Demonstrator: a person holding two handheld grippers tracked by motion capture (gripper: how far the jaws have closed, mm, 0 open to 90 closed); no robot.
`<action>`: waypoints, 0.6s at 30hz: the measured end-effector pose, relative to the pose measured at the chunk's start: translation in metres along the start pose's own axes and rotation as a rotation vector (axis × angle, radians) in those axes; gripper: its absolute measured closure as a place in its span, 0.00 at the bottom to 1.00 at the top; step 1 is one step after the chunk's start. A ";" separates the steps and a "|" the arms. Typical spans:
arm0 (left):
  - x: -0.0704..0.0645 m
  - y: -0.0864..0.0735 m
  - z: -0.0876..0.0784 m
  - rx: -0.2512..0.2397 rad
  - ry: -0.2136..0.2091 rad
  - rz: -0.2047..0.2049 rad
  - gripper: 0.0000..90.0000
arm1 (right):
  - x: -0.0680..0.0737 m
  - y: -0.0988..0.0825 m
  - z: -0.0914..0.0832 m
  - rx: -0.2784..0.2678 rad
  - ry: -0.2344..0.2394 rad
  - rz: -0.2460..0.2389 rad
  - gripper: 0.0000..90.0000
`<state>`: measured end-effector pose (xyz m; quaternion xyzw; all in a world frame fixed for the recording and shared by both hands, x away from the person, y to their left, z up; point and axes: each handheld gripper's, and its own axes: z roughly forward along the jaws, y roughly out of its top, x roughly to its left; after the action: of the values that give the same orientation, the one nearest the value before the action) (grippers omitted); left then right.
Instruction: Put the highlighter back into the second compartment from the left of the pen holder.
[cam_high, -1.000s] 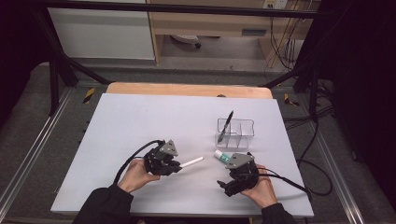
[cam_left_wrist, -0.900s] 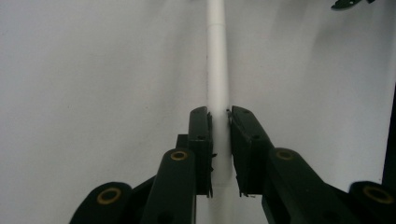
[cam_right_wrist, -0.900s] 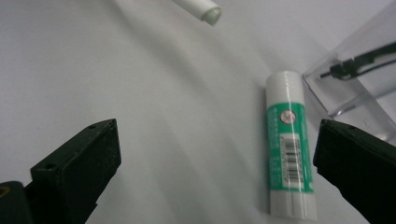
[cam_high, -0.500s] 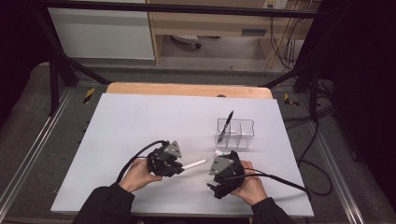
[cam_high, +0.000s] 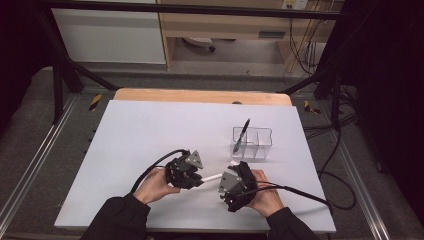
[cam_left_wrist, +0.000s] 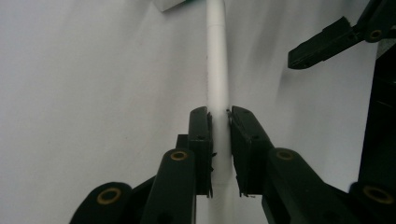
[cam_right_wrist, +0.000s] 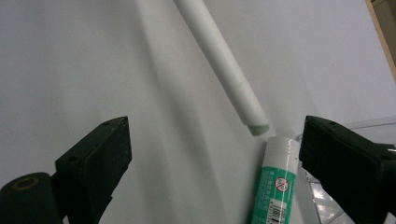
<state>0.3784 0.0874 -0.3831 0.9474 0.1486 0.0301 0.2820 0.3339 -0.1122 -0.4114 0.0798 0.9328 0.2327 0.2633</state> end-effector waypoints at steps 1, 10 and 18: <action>-0.001 0.001 0.001 0.000 -0.002 0.002 0.86 | 0.000 0.000 0.000 -0.005 -0.002 -0.010 0.15; -0.006 0.013 0.011 0.023 -0.018 0.018 0.86 | 0.006 -0.002 -0.002 -0.020 -0.047 -0.115 0.30; -0.011 0.024 0.021 0.032 -0.044 0.013 0.86 | 0.011 -0.004 0.000 -0.005 -0.052 -0.209 0.46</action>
<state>0.3771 0.0541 -0.3870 0.9531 0.1365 0.0088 0.2700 0.3240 -0.1128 -0.4183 -0.0126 0.9283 0.2039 0.3107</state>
